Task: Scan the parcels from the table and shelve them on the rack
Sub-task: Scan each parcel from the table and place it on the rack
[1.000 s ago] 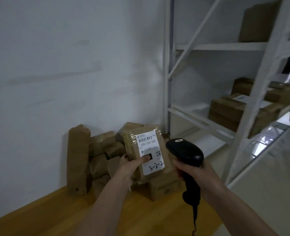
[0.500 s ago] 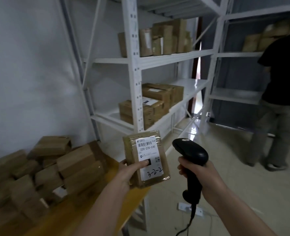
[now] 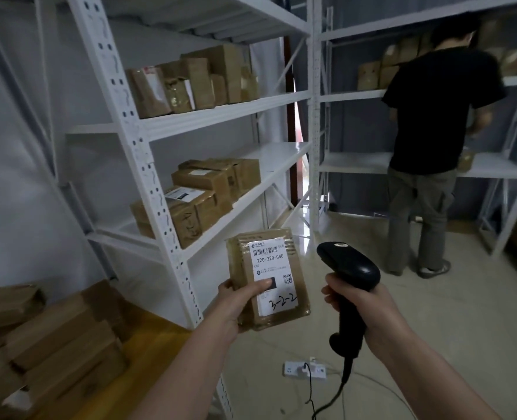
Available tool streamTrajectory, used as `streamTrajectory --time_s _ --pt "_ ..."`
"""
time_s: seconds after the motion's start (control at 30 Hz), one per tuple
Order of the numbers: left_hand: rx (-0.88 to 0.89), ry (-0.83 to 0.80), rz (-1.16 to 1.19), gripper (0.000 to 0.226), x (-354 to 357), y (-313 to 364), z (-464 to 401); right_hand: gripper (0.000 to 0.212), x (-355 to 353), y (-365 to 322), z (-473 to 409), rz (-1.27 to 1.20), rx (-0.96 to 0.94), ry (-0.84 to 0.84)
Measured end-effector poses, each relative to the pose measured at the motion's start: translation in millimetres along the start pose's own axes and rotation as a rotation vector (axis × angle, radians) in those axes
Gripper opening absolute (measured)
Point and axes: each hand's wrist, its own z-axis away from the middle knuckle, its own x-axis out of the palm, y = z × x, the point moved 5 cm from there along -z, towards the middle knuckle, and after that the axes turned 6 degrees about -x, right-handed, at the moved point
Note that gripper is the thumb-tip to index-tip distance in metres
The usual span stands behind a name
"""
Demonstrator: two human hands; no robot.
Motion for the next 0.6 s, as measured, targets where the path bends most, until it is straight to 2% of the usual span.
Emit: streamTrajectory --time_s 0.17,0.27,0.43,0.5,0.6 --pt "0.018 -0.045 -0.051 0.039 34.1 14.8 -33.8 0.021 -12.4 6.9 -42.0 0.014 -0.003 0.018" --pt "0.019 -0.057 -0.062 0.039 50.5 29.4 -68.8 0.028 -15.9 12.9 -83.3 0.009 -0.001 0.046" --pt "0.032 -0.095 -0.069 0.039 77.4 74.1 -143.3 0.025 -4.1 12.7 -171.0 0.002 -0.005 0.062" --pt "0.029 -0.108 -0.056 0.044 86.7 98.6 -175.5 0.026 7.6 7.6 -209.7 0.017 -0.006 0.042" --pt "0.026 -0.112 -0.088 0.072 97.6 133.2 -225.8 0.021 26.5 3.1 -264.4 0.053 -0.007 0.008"
